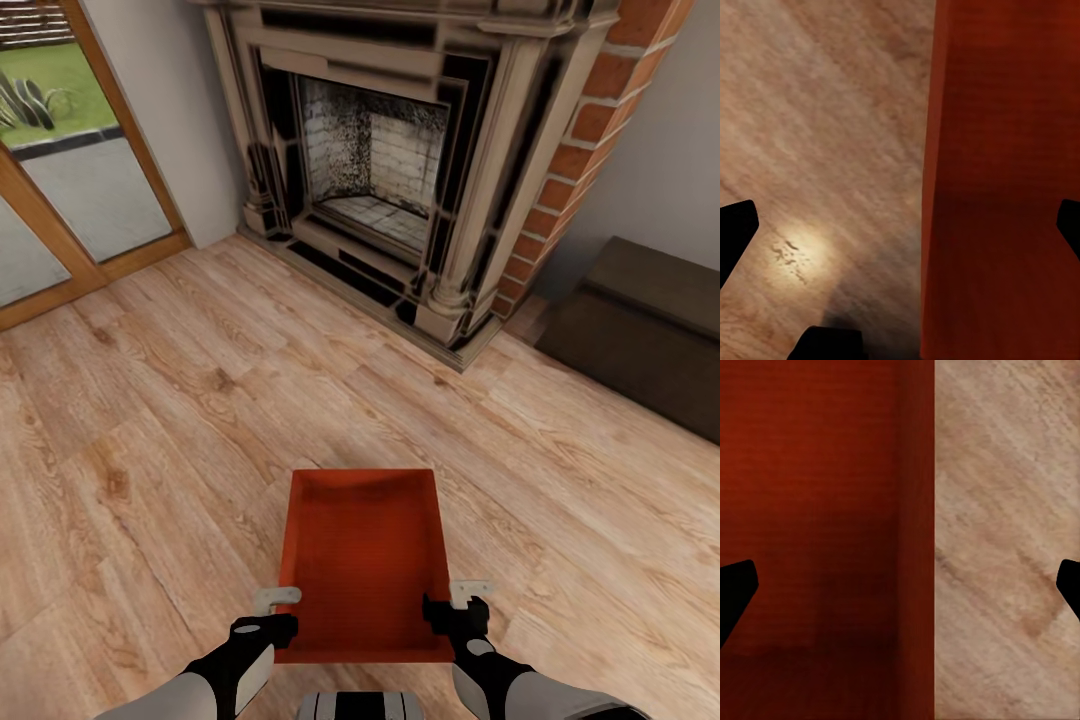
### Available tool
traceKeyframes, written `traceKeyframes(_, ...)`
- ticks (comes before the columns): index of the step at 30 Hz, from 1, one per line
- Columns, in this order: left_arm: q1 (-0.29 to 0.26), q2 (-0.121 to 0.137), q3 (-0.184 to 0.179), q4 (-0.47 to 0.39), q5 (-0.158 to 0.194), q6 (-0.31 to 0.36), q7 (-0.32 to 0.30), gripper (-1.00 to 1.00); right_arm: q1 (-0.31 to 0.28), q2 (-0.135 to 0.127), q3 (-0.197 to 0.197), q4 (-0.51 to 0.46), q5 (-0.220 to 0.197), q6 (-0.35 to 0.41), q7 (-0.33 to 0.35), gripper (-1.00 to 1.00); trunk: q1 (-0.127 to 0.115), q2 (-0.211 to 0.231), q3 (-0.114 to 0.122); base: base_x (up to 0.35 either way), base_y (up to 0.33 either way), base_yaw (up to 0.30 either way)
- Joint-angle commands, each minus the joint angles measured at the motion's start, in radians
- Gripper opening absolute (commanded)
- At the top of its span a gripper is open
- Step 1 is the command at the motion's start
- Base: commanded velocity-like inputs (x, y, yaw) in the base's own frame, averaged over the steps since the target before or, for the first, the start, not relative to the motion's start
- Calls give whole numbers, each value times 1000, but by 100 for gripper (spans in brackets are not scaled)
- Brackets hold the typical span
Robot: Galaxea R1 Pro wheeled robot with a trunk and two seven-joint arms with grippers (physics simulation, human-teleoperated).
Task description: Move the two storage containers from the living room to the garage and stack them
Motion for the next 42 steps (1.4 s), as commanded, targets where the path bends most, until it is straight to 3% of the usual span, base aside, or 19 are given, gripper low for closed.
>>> traceKeyframes(1, 0, 0, -9, -2, 9, 5, 5, 100, -1, 0, 9, 1, -9, -4, -2, 100, 4, -7, -4, 0, 0, 0)
traceKeyframes(11, 0, 0, -9, -2, 9, 5, 5, 100, -1, 0, 9, 1, -8, -3, -2, 100, 42, -77, -35, 0, 0, 0)
traceKeyframes(32, 0, 0, -9, -2, 9, 5, 5, 100, -1, 0, 8, 1, -9, -3, -2, 100, 42, -77, -35, 0, 0, 0)
traceKeyframes(38, 0, 0, -9, -2, 9, 5, 5, 100, -1, -42, 7, 4, -11, -4, -1, 100, 42, -77, -35, 0, 0, 0)
traceKeyframes(42, 0, 0, -9, -2, 9, 5, 5, 100, -1, -49, 5, 4, -10, -4, -1, 100, 42, -77, -35, 0, 0, 0)
